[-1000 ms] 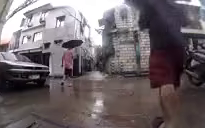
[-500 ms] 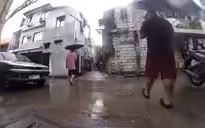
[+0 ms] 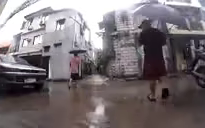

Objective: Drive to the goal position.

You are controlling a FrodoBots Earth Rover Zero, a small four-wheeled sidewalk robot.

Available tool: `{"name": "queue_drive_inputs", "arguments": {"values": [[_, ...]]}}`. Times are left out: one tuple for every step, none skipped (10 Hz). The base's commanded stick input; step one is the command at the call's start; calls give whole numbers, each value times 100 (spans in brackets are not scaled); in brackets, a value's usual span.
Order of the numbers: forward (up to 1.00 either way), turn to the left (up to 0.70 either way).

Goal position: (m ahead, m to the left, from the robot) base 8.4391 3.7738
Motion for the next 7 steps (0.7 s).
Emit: {"name": "queue_drive_inputs", "arguments": {"values": [[99, 0], [99, 0], [99, 0], [99, 0], [99, 8], [99, 34], [99, 1]]}}
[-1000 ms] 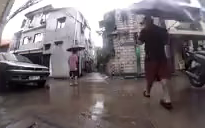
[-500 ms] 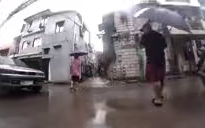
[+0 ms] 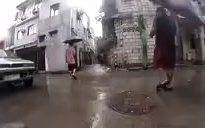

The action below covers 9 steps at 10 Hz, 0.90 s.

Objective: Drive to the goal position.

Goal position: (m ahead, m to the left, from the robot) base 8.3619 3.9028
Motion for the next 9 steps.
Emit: {"name": "queue_drive_inputs", "arguments": {"values": [[99, 0], [99, 0], [99, 0], [99, 0], [99, 0], [99, 0], [99, 0], [99, 0], [99, 0]]}}
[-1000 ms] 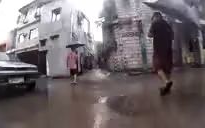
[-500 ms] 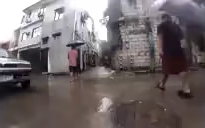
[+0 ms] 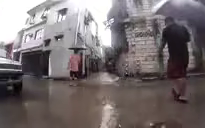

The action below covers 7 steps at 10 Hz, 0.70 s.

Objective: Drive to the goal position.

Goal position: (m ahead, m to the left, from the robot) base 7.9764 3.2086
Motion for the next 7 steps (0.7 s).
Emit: {"name": "queue_drive_inputs", "arguments": {"values": [[99, 0], [99, 0], [99, 0], [99, 0], [99, 0], [99, 0], [99, 0]]}}
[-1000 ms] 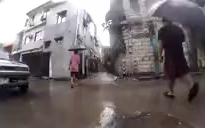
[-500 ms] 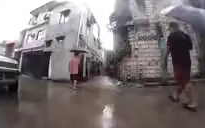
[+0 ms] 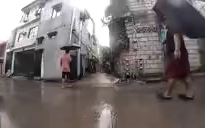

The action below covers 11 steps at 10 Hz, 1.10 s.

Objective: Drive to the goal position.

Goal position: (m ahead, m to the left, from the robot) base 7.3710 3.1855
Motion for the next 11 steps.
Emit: {"name": "queue_drive_inputs", "arguments": {"values": [[99, 0], [99, 0], [99, 0], [99, 0], [99, 0], [99, 0], [99, 0], [99, 0], [99, 0], [99, 19], [99, 40]]}}
